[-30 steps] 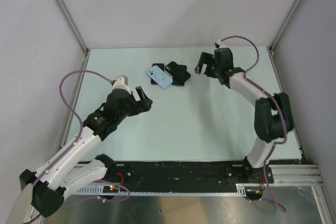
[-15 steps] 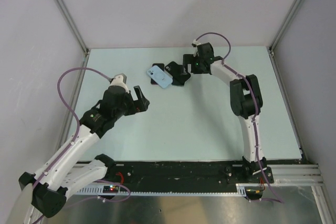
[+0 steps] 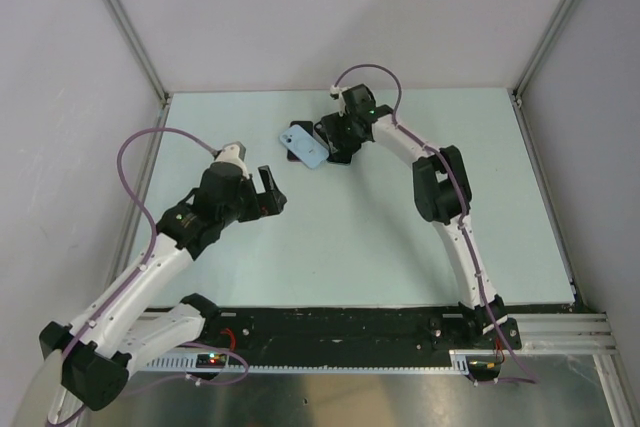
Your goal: Put the phone into the phone case
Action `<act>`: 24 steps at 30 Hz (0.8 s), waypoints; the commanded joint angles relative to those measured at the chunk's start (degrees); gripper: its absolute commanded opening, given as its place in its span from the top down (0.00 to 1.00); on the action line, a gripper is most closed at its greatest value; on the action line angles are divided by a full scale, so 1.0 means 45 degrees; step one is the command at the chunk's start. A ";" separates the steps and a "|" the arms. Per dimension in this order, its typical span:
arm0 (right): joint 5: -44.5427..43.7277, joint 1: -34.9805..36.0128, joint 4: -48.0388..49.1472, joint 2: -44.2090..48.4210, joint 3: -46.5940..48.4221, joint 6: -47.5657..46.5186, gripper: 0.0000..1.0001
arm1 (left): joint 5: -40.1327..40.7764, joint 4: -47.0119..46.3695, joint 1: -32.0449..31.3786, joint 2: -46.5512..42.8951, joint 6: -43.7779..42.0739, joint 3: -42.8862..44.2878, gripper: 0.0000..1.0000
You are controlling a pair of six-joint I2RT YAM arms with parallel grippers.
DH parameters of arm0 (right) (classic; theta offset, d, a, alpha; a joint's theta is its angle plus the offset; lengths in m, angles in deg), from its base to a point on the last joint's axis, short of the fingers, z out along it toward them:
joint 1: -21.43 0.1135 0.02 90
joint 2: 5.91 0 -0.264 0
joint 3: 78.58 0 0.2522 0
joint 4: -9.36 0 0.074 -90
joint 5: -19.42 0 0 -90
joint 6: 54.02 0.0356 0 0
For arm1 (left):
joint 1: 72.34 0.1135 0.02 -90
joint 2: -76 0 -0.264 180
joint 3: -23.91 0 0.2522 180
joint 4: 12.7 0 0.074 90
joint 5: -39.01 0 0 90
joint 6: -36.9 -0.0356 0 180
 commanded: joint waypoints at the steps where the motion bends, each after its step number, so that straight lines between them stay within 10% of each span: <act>1: -0.1140 0.0153 -0.0618 -0.0232 0.0831 -0.0802 0.00 | -0.0323 -0.0012 0.0194 0.0038 -0.0342 0.0406 0.02; 11: -0.2989 0.0770 -0.0918 -0.0431 0.0942 -0.1865 0.00 | -0.0522 -0.0017 0.0242 0.0265 -0.0278 0.0375 0.02; 24: 0.0625 -0.0102 -0.1094 0.0751 0.0672 -0.0623 0.31 | -0.0733 -0.0006 0.0370 0.0137 -0.0180 0.0275 0.02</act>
